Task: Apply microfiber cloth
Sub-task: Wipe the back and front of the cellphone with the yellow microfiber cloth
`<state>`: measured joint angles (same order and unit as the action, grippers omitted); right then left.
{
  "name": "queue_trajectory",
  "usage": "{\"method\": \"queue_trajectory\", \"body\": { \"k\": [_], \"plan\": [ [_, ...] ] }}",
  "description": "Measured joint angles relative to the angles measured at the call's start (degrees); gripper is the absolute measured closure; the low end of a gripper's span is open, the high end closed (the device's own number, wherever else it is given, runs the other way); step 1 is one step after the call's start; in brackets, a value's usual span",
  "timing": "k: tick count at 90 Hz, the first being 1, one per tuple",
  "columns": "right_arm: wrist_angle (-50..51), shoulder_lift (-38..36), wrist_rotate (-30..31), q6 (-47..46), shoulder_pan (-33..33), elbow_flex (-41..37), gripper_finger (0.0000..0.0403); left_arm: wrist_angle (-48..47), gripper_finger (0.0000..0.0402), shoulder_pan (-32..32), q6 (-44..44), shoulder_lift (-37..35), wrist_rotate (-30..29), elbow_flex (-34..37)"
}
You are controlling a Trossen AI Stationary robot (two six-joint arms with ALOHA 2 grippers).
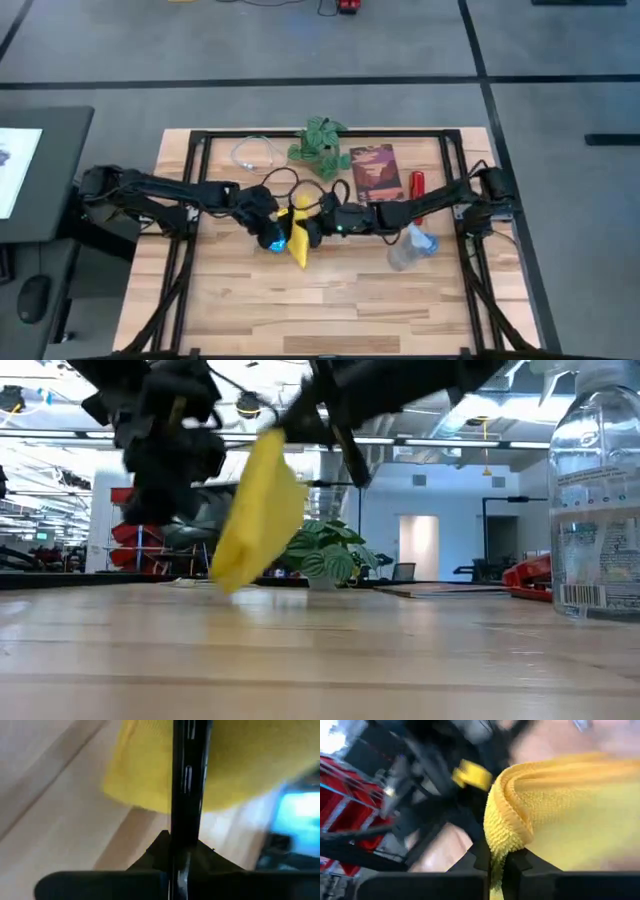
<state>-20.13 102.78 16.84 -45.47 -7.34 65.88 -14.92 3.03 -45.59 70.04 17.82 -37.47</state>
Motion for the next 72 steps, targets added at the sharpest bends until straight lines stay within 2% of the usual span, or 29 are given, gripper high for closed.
{"method": "queue_trajectory", "body": {
  "k": [12, 22, 34, 72],
  "plan": [
    [1.62, 0.09, 0.06, 9.73, 0.59, 3.64, 0.0402, 9.24, 0.0398, -0.34, -2.03, -1.09, 0.98, -0.14],
    [8.95, 0.00, 1.79, 12.87, 1.71, 6.82, 0.0402, 14.55, 0.0398, -0.93, -3.10, -2.20, 1.28, -0.18],
    [13.15, -0.21, 2.31, 14.93, 2.21, 8.92, 0.0403, 16.56, 0.0398, -1.07, -4.67, -3.82, 0.29, 0.00],
    [13.63, -0.12, 1.23, 17.18, -0.17, 9.31, 0.0403, 16.74, 0.0398, -1.13, -4.46, -7.47, -0.28, 0.00]
  ]
}}
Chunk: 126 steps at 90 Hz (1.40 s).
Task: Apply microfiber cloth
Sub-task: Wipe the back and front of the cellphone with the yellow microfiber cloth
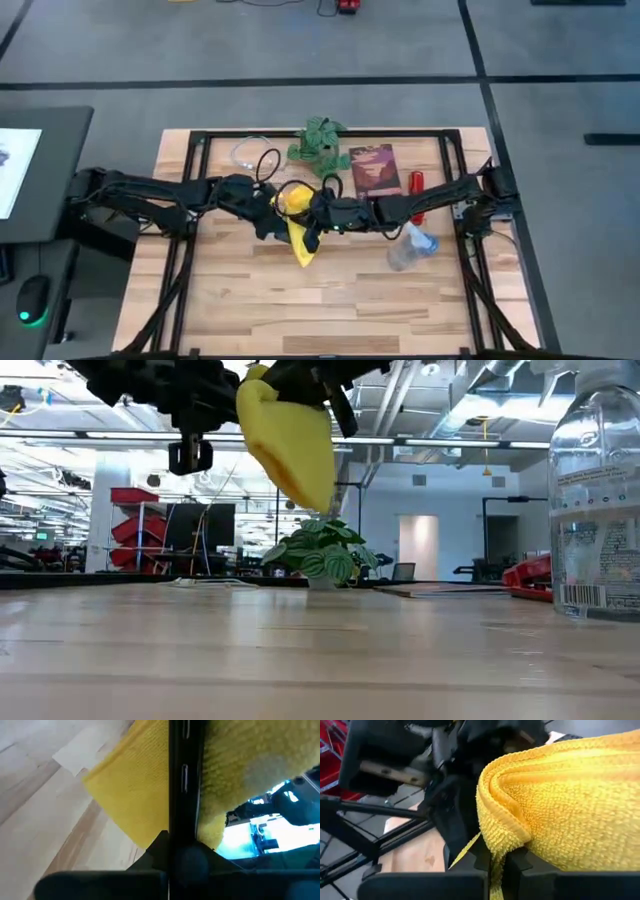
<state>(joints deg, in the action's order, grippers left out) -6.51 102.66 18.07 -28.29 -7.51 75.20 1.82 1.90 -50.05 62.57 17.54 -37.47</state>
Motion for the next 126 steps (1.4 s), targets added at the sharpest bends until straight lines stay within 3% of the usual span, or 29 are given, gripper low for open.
{"method": "queue_trajectory", "body": {
  "k": [41, 66, 80, 101, 126],
  "plan": [
    [10.73, -1.28, -4.11, 6.17, 2.56, 5.40, 0.0403, 3.47, 0.0398, 0.10, 0.12, -0.28, -1.00, -0.15],
    [14.43, -7.54, 3.64, 11.11, 3.11, 5.14, 0.0403, 6.46, 0.0398, -0.03, 0.77, -1.01, -0.78, -0.39],
    [13.73, -8.34, 2.76, 11.86, 3.90, 5.16, 0.0403, 7.98, 0.0398, -0.03, 0.55, -1.01, -0.83, -0.38],
    [10.92, -5.83, -2.32, 11.89, 0.77, 5.20, 0.0403, 8.85, 0.0398, 0.27, 0.97, -0.98, -0.30, -0.26],
    [12.57, -5.56, 1.35, 9.65, -2.88, 5.31, 0.0403, 12.39, 0.0398, 0.43, 0.51, -1.29, -2.57, -0.26]
  ]
}}
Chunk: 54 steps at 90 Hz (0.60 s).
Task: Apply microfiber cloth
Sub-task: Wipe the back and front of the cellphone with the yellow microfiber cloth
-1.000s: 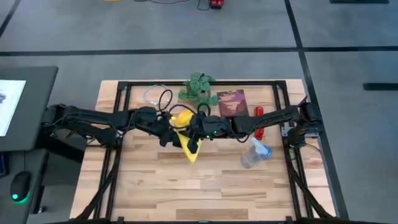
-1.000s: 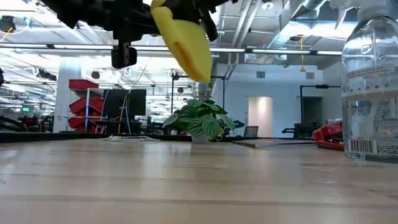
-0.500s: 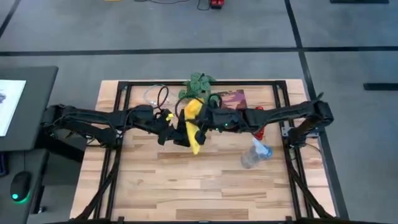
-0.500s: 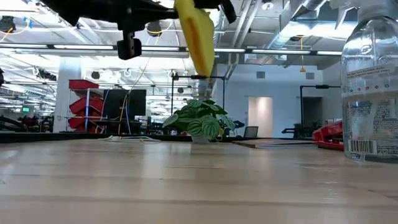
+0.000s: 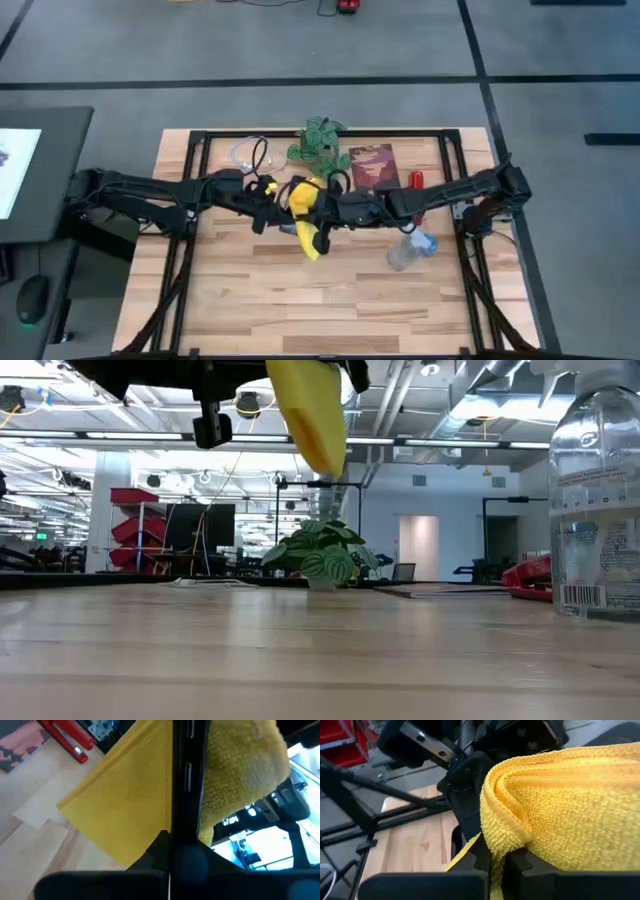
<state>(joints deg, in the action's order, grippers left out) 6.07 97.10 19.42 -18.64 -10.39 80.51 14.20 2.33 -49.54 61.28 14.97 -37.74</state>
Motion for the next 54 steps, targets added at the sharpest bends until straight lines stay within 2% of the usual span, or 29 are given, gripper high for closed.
{"method": "queue_trajectory", "body": {
  "k": [13, 31, 54],
  "plan": [
    [0.08, -0.03, 0.32, -2.71, -1.24, -0.02, 0.0403, 1.38, 0.0398, -0.01, -0.04, -0.02, -0.23, 0.06],
    [0.05, -0.07, 3.76, -2.94, -2.87, 0.00, 0.0403, 1.36, 0.0398, 0.00, 1.21, -0.02, -0.70, -1.04],
    [0.39, -0.12, 3.72, -2.94, -3.71, -0.02, 0.0403, 1.33, 0.0398, 0.04, 2.51, -0.02, -1.11, -2.07]
  ]
}}
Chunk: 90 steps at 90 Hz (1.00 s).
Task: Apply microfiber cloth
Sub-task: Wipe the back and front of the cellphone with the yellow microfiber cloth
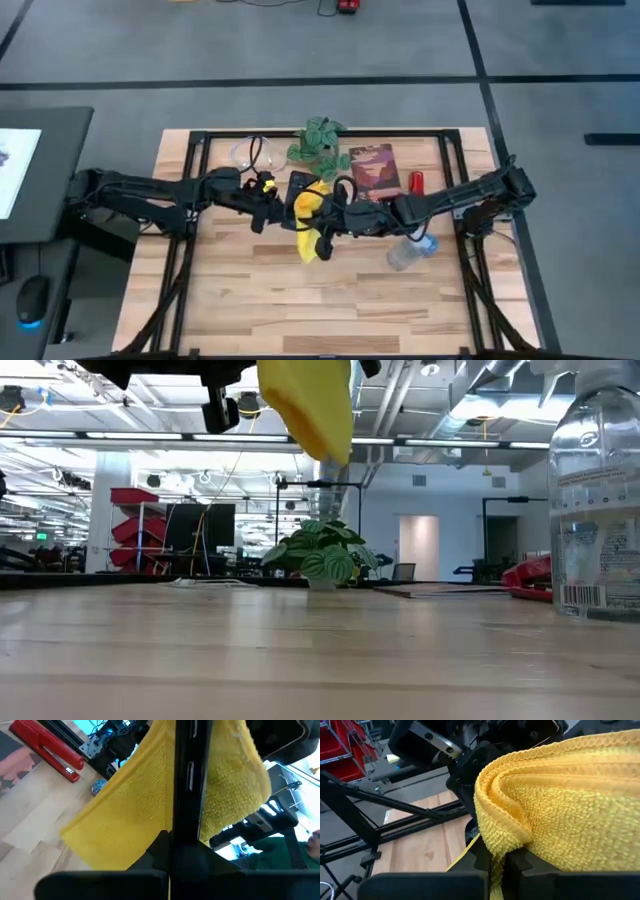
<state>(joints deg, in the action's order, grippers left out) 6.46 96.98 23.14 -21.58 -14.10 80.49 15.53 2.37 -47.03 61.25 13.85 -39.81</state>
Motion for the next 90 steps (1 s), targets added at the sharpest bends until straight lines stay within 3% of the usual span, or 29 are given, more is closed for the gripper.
{"method": "queue_trajectory", "body": {
  "k": [12, 34, 70, 90],
  "plan": [
    [5.10, -1.35, -2.00, 0.01, -0.28, -0.49, 0.0403, 3.15, 0.0398, 0.26, 0.03, -0.37, -1.49, -0.55],
    [10.03, -3.93, 1.64, -0.38, 0.11, -0.31, 0.0403, 6.46, 0.0398, 0.15, 0.46, -0.35, -0.37, -0.55],
    [14.94, -8.53, 0.90, -0.53, -1.19, 5.31, 0.0403, 3.45, 0.0398, 0.37, 1.86, -0.17, -1.17, -0.40],
    [13.49, -9.68, 17.00, -4.19, -1.24, 8.64, 0.0403, 1.87, 0.0398, 0.33, 1.57, -0.17, -1.70, -0.33]
  ]
}}
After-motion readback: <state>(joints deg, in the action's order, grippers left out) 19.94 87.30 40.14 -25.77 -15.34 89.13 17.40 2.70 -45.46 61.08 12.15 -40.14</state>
